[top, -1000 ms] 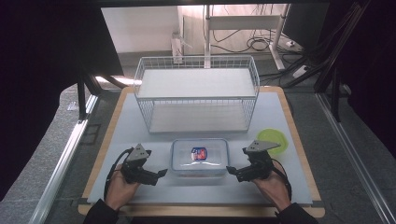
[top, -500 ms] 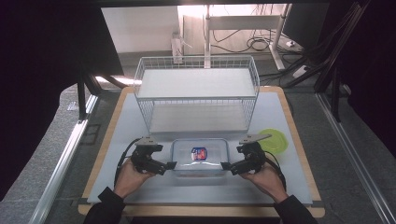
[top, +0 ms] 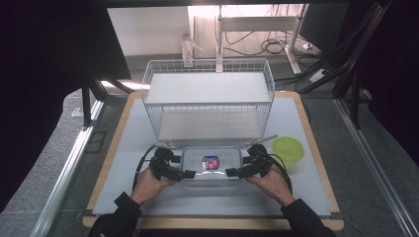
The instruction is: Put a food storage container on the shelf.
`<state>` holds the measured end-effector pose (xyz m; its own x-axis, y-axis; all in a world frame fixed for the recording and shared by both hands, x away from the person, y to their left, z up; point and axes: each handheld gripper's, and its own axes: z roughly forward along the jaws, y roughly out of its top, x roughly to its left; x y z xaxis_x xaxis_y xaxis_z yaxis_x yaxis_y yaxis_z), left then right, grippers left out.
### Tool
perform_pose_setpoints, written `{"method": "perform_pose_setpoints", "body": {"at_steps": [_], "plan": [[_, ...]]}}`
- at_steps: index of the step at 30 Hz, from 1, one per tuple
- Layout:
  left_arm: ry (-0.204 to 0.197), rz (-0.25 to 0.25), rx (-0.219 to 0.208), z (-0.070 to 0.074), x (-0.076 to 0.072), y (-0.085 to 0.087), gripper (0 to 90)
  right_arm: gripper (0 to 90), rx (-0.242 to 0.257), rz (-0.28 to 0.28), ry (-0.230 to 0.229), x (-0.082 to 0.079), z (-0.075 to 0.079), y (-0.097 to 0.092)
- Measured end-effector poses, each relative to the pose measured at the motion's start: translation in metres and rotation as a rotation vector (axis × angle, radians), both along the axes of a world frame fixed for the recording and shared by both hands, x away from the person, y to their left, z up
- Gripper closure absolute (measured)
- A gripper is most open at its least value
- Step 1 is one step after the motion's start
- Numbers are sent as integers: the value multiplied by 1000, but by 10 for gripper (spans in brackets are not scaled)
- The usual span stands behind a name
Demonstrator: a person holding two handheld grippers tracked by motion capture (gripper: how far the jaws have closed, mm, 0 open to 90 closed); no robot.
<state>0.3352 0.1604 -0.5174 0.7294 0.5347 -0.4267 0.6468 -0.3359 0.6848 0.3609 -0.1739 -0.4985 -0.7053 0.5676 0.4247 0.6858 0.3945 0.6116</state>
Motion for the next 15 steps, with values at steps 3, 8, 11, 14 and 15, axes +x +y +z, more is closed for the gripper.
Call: {"method": "perform_pose_setpoints", "body": {"at_steps": [3, 8, 11, 14, 15], "plan": [[-9, 0, 21, 4, -7, 1, 34, 121, -15, -8, -12, -7, 5, -3], [-41, 47, 24, 11, -23, 2, 138, 213, -18, -14, -20, -21, 10, -8], [-66, 72, 5, 14, -33, 8, 239, 330, 6, -31, -31, -28, 14, -15], [-73, 77, -30, 15, -40, 15, 339, 412, 38, -44, -23, -33, 17, -22], [-69, 82, -44, 14, -41, 17, 368, 428, 42, -46, -26, -35, 17, -23]]}}
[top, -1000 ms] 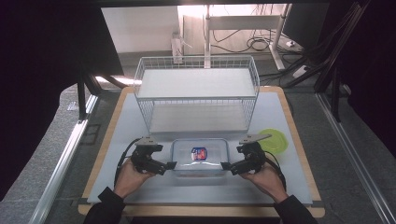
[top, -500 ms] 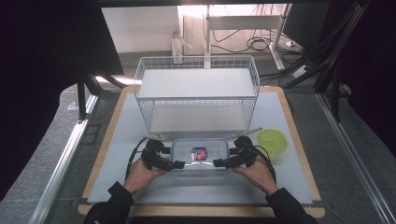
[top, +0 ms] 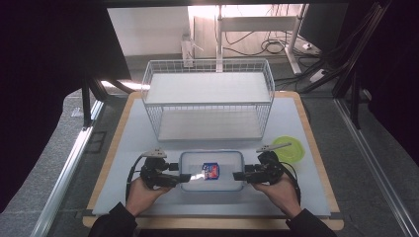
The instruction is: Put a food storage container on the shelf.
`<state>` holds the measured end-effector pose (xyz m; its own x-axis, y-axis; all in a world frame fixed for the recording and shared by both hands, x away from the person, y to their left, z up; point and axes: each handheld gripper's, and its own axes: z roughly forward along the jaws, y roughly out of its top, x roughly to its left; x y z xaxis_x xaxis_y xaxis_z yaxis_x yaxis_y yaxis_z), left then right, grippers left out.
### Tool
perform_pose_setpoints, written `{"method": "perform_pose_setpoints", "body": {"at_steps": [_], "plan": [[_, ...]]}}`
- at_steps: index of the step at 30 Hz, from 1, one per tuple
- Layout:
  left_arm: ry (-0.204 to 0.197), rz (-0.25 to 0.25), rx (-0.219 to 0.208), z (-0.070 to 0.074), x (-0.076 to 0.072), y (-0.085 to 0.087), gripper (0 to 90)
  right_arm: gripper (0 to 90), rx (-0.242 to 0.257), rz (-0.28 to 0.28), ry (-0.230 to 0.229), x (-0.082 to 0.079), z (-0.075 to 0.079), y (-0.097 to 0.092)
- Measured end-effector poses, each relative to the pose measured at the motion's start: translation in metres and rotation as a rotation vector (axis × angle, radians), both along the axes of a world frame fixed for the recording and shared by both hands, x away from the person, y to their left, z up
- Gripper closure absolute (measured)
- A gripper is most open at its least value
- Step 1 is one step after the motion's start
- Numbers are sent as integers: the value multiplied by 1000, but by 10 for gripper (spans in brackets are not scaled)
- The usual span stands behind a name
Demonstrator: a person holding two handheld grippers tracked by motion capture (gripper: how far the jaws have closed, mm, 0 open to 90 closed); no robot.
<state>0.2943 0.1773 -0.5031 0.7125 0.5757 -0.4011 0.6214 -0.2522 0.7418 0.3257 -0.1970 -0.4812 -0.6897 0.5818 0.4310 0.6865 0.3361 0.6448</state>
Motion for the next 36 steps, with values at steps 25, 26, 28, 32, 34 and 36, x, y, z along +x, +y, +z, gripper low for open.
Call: {"method": "perform_pose_setpoints", "body": {"at_steps": [25, 26, 28, 32, 34, 36], "plan": [[-29, 68, -46, 13, -7, 0, 486, 515, 75, -101, -29, -16, 10, -6], [-33, 71, -47, 15, -7, 0, 486, 514, 78, -100, -33, -15, 12, -6], [-45, 71, -45, 20, -7, 1, 486, 515, 82, -95, -46, -15, 16, -6], [-64, 69, -39, 27, -5, 2, 486, 514, 86, -92, -68, -13, 23, -5], [-70, 71, -34, 31, -3, 2, 486, 514, 88, -89, -76, -11, 25, -4], [-77, 71, -33, 35, -1, 2, 486, 514, 90, -90, -79, -9, 28, -4]]}}
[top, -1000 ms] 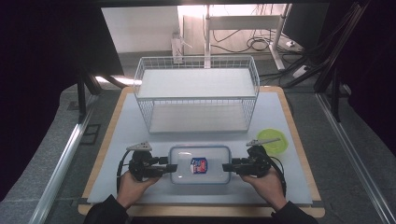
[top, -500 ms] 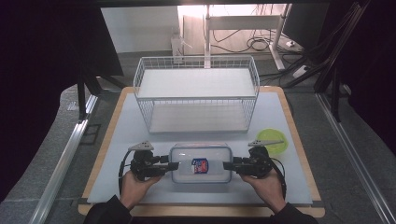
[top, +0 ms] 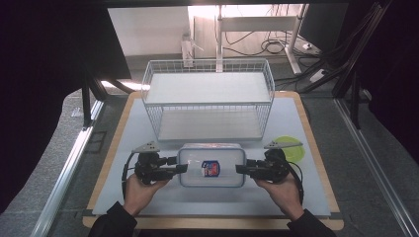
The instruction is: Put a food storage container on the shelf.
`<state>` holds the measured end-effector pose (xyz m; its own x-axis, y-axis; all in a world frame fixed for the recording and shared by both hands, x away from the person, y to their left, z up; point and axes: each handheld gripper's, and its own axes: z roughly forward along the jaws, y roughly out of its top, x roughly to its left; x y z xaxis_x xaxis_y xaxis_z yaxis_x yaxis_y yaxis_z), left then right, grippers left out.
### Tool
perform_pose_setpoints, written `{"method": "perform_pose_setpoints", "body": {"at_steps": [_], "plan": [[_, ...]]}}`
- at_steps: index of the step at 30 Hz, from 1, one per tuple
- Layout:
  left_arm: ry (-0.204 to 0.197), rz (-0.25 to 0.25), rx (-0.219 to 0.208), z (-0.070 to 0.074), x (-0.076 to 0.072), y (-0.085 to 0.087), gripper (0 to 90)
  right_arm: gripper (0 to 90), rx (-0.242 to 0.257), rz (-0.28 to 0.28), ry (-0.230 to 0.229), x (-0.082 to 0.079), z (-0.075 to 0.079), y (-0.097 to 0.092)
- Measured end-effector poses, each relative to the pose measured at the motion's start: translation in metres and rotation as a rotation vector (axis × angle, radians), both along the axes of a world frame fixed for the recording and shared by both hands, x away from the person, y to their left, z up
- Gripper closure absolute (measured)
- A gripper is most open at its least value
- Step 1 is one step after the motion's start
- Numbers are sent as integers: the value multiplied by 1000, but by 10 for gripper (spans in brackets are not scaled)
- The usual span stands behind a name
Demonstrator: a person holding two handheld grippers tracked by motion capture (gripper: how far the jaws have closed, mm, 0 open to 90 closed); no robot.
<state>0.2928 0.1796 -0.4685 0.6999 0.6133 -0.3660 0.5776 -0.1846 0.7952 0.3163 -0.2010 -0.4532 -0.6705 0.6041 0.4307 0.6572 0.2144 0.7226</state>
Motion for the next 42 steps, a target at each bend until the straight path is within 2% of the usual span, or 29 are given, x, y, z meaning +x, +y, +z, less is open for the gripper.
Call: {"method": "perform_pose_setpoints", "body": {"at_steps": [11, 29, 42], "plan": [[-41, 15, 0, 30, 13, 2, 486, 514, 13, 4, -47, 16, 26, 2], [-93, 35, -4, 80, 39, 9, 486, 514, 48, 3, -79, 46, 73, 8], [-99, 40, -16, 110, 60, 17, 487, 514, 46, -5, -112, 67, 107, 17]]}}
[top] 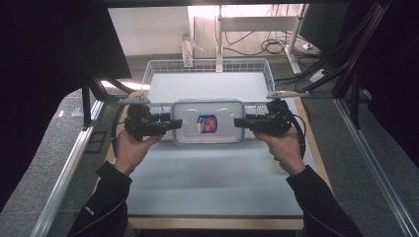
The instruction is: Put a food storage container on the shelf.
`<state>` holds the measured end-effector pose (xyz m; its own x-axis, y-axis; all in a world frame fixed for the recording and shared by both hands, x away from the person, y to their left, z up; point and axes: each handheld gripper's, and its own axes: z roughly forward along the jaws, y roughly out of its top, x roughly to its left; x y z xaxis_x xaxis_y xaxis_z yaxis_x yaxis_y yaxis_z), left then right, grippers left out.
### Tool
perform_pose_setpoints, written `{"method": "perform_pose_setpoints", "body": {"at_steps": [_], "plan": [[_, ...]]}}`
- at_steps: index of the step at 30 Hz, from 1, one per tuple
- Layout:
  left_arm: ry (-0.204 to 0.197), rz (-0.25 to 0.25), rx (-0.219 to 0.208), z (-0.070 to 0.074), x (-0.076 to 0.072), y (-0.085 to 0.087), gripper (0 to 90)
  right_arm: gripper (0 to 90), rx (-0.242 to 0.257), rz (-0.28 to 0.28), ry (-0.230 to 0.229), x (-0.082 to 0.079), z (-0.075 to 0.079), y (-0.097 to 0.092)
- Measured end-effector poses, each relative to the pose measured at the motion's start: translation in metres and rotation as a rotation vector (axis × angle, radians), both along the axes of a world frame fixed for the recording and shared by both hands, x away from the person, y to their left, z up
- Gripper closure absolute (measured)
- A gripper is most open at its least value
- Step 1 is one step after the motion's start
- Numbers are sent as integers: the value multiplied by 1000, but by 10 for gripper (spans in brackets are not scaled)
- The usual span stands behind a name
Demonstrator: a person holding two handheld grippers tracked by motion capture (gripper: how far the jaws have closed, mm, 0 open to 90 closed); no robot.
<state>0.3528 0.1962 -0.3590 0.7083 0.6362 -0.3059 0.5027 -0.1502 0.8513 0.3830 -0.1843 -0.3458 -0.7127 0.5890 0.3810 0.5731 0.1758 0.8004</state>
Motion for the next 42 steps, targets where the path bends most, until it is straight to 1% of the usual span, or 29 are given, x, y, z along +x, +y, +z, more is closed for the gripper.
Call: {"method": "perform_pose_setpoints", "body": {"at_steps": [2, 9, 10, 15, 18, 22, 27, 32, 37, 38, 40, 42], "plan": [[-7, -2, 1, 5, 4, 1, 486, 514, 0, -3, -5, 3, 5, 1], [0, 6, -12, 20, 17, 5, 486, 514, -2, -13, -29, 14, 24, 6], [-5, 5, -12, 22, 18, 5, 486, 514, -2, -14, -31, 16, 26, 6], [-12, 9, -17, 34, 27, 8, 486, 515, 13, -16, -32, 26, 37, 8], [-18, 9, -20, 42, 33, 10, 487, 515, 18, -20, -43, 31, 44, 9], [-24, 7, -15, 53, 42, 11, 487, 515, 25, -27, -55, 37, 54, 11], [-29, 8, -11, 63, 55, 11, 487, 513, 44, -36, -61, 50, 62, 11], [-29, 8, -13, 67, 71, 12, 487, 513, 55, -44, -58, 64, 64, 11], [-16, 8, -18, 61, 86, 11, 487, 511, 55, -59, -51, 77, 62, 11], [-7, 13, -22, 60, 88, 10, 487, 511, 55, -61, -48, 79, 61, 11], [-5, 15, -23, 57, 91, 10, 487, 509, 56, -66, -37, 84, 59, 11], [-1, 17, -24, 54, 94, 9, 486, 507, 56, -69, -38, 88, 56, 11]]}}
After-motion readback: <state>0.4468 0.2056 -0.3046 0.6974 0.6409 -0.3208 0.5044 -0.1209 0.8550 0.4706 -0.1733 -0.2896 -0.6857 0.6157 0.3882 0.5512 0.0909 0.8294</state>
